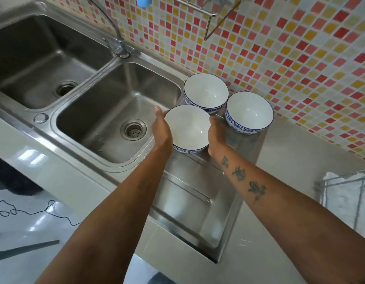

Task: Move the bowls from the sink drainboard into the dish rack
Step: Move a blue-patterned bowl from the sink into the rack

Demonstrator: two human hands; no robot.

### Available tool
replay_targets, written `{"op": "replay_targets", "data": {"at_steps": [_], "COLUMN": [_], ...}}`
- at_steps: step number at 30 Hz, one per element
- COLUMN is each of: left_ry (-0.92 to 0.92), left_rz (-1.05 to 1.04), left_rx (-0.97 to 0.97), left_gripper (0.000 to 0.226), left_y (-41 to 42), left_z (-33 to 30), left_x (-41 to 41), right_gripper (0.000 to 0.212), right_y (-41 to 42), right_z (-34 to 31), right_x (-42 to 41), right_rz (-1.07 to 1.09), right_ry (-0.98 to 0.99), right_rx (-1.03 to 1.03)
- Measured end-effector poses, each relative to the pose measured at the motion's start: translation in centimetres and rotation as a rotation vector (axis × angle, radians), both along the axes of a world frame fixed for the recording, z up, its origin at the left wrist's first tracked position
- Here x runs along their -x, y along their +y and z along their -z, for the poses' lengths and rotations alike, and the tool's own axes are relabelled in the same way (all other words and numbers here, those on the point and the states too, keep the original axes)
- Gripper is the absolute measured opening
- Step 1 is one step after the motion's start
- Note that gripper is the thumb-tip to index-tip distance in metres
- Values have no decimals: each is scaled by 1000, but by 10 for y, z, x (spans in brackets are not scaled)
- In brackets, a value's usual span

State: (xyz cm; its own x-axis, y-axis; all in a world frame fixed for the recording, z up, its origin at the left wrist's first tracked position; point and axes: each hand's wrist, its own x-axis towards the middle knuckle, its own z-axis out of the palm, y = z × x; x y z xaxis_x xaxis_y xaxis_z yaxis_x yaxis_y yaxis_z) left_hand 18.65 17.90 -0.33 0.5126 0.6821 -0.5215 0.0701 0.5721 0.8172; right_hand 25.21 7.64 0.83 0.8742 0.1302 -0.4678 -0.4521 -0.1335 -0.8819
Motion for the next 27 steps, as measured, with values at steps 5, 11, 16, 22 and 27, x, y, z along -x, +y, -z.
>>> {"op": "replay_targets", "data": {"at_steps": [5, 11, 16, 22, 27], "left_ry": [-26, -102, -198, -349, -520], "left_rz": [-43, -35, -2, 117, 206], "left_rx": [10, 66, 49, -12, -113], "left_gripper": [57, 61, 69, 71, 68], "left_y": [-3, -14, -38, -80, -122], "left_z": [0, -25, -78, -168, -249], "left_x": [0, 13, 36, 68, 92], "right_gripper": [26, 18, 14, 24, 26], "right_y": [-1, -15, -36, -86, -144], "right_z": [-3, -24, -80, -168, -248], "right_x": [1, 17, 36, 82, 124], "right_rz": [30, 55, 118, 204, 251], "right_ry": [36, 6, -107, -274, -454], "right_rx": [-61, -97, -134, -192, -325]}}
